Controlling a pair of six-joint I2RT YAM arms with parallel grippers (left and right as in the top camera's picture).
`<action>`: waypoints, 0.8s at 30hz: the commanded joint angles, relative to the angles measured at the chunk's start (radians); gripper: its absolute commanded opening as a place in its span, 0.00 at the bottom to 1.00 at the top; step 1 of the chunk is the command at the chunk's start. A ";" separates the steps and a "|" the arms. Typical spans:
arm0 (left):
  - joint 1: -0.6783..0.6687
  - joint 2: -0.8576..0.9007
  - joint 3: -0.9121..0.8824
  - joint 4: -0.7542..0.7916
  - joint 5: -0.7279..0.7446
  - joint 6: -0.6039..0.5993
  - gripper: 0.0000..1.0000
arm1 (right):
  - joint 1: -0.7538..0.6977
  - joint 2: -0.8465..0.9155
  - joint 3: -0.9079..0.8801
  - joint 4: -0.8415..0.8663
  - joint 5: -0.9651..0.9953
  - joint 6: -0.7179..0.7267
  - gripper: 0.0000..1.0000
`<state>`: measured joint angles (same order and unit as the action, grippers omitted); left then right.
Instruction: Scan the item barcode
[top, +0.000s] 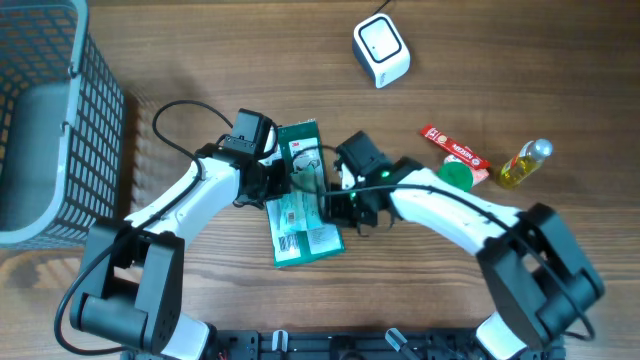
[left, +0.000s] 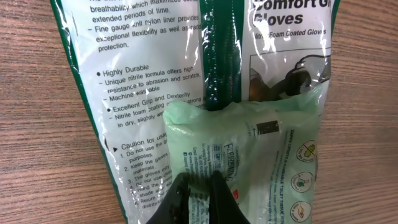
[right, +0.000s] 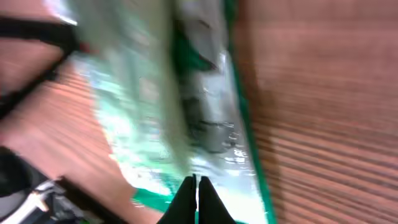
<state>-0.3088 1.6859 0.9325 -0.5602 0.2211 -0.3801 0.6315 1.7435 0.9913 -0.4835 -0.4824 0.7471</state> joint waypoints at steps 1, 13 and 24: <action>-0.001 0.029 0.001 -0.003 -0.036 -0.003 0.04 | -0.014 -0.090 0.041 0.058 -0.043 -0.043 0.04; -0.001 0.029 0.001 -0.005 -0.036 -0.003 0.04 | 0.062 0.133 0.034 0.102 0.006 0.016 0.04; -0.001 0.029 0.001 -0.004 -0.037 -0.003 0.04 | 0.062 0.147 0.035 0.013 0.128 0.023 0.04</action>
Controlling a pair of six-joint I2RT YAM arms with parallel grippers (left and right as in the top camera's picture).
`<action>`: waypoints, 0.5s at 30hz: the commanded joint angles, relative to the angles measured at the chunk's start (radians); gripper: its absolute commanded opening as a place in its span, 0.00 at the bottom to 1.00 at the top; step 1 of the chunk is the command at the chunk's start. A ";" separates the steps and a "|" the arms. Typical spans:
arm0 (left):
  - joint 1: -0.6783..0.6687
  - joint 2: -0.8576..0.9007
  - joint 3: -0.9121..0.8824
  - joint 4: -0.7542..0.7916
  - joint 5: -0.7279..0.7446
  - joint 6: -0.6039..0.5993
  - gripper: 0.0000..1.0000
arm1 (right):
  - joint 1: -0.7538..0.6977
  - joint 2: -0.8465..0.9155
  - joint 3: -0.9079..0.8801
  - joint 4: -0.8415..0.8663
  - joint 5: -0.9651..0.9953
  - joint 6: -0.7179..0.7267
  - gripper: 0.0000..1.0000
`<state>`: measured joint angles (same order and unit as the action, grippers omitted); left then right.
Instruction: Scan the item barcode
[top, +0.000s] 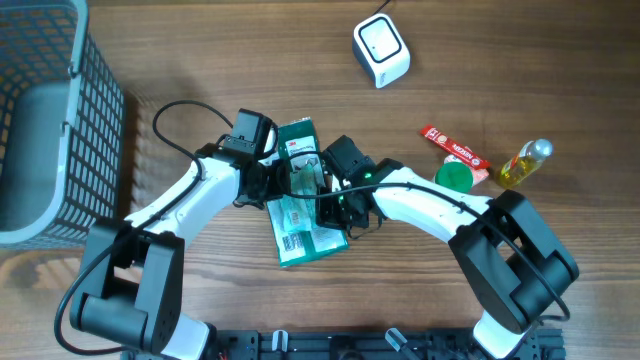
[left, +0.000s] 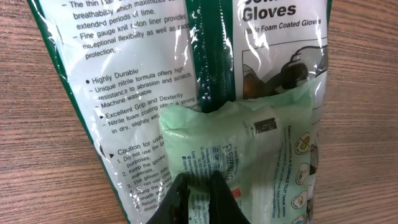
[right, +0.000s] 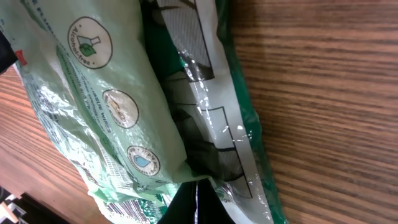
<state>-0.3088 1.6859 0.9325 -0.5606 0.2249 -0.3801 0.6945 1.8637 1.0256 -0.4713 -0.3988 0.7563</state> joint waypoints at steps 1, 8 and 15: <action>-0.001 0.029 0.001 -0.004 -0.040 -0.003 0.04 | -0.002 0.023 0.002 0.014 -0.029 0.013 0.04; -0.001 0.029 0.001 -0.003 -0.040 -0.003 0.04 | -0.003 -0.081 0.045 -0.003 -0.071 -0.025 0.04; -0.001 0.029 0.001 -0.003 -0.040 -0.003 0.04 | 0.000 -0.085 0.014 0.158 0.024 -0.118 0.04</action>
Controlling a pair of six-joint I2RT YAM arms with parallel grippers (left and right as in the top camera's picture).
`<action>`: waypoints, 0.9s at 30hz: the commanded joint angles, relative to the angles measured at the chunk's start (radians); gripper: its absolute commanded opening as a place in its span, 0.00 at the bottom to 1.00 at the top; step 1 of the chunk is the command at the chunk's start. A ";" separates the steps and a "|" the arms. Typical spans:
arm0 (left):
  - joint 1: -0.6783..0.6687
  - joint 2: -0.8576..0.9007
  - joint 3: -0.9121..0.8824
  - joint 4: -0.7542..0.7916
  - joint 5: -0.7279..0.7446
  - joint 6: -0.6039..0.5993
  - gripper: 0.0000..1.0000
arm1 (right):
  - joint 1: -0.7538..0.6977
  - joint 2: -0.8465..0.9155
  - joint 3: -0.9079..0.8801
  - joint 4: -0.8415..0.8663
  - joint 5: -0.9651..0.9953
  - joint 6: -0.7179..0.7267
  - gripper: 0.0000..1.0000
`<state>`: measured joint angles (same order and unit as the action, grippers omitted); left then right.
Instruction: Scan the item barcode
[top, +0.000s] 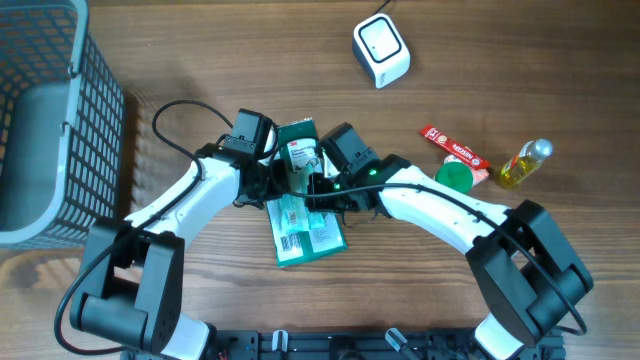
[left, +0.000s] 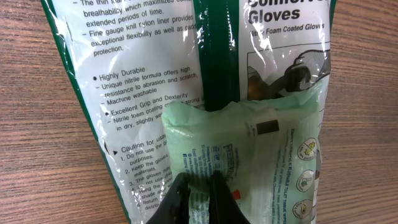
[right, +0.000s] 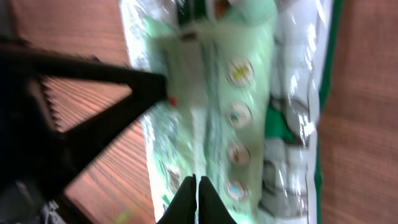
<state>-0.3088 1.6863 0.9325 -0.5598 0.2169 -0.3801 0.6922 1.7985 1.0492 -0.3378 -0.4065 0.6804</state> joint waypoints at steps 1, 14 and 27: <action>-0.001 0.029 0.001 -0.004 -0.032 -0.003 0.04 | 0.002 -0.020 -0.020 0.026 0.033 -0.021 0.04; -0.001 0.029 0.001 -0.004 -0.032 -0.003 0.04 | 0.003 -0.020 -0.116 0.005 0.087 0.068 0.04; -0.001 0.029 0.001 0.003 -0.032 -0.002 0.04 | 0.003 -0.020 -0.116 -0.019 0.126 0.089 0.04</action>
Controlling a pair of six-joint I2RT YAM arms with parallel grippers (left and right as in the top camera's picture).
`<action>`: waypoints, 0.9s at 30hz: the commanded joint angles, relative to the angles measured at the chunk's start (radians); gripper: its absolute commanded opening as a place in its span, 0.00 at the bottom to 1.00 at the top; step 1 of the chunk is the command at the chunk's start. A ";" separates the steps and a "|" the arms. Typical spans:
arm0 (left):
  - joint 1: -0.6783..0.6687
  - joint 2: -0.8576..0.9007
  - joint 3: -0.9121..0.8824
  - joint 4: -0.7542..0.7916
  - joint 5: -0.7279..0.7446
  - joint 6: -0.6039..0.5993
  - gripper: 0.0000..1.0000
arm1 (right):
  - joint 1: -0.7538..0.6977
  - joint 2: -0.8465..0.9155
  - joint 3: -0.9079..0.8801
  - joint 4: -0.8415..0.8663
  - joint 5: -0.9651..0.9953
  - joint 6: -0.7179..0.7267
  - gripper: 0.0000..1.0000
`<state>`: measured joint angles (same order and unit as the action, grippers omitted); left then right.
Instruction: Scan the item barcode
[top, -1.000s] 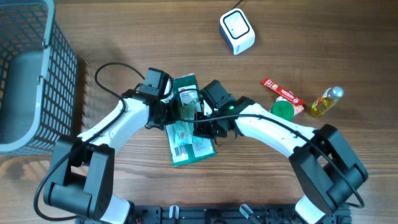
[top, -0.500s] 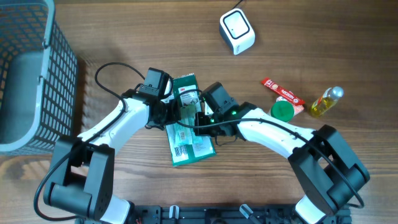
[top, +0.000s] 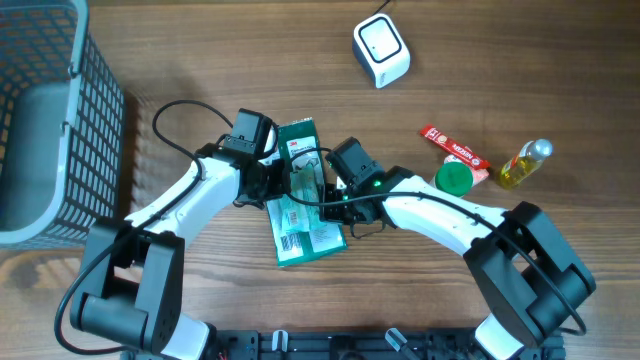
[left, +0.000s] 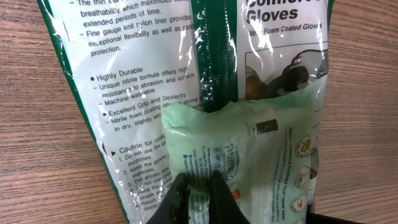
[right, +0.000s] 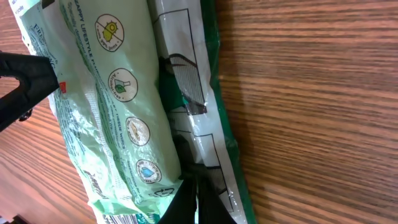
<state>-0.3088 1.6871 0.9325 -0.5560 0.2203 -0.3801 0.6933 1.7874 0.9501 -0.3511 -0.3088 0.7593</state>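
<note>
A green-and-white gloves package (left: 137, 81) lies flat on the wooden table. A light green tissue pack (left: 249, 149) lies on top of it. My left gripper (left: 199, 186) is shut on the near edge of the tissue pack. My right gripper (right: 196, 190) is shut, its tips pushed into the seam where the tissue pack (right: 112, 106) meets the gloves package (right: 199, 130). In the overhead view the left gripper (top: 278, 185) and right gripper (top: 333, 203) flank the stack. A barcode (top: 290, 240) faces up at the stack's near end. The white scanner (top: 381, 50) stands far back.
A grey wire basket (top: 50, 120) fills the left side. To the right lie a red tube (top: 452, 152), a green cap (top: 453, 178) and a yellow bottle (top: 525, 163). The left arm's cable (top: 170, 115) loops behind it.
My right gripper was above the tissue pack, looking down its length. It is now at the stack's right side with its tips in the seam. The left gripper and both packs have not moved.
My left gripper stayed shut on the tissue pack throughout. My right gripper, always shut, was at the stack's right edge, then had its tips under the tissue pack. It was then over the pack, and is now back in the seam.
</note>
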 joint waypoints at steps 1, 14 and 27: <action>-0.001 0.028 0.001 0.000 -0.036 -0.002 0.04 | 0.002 -0.009 -0.016 -0.009 0.028 0.011 0.04; 0.119 -0.136 0.149 -0.180 -0.098 -0.033 0.04 | 0.001 -0.009 -0.016 -0.008 0.027 0.010 0.10; 0.170 -0.133 0.051 -0.204 -0.260 -0.130 0.04 | -0.083 -0.116 0.067 -0.032 0.058 -0.113 0.57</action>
<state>-0.1413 1.5574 1.0439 -0.8104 -0.0883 -0.4862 0.6456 1.7241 0.9878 -0.3725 -0.3187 0.7200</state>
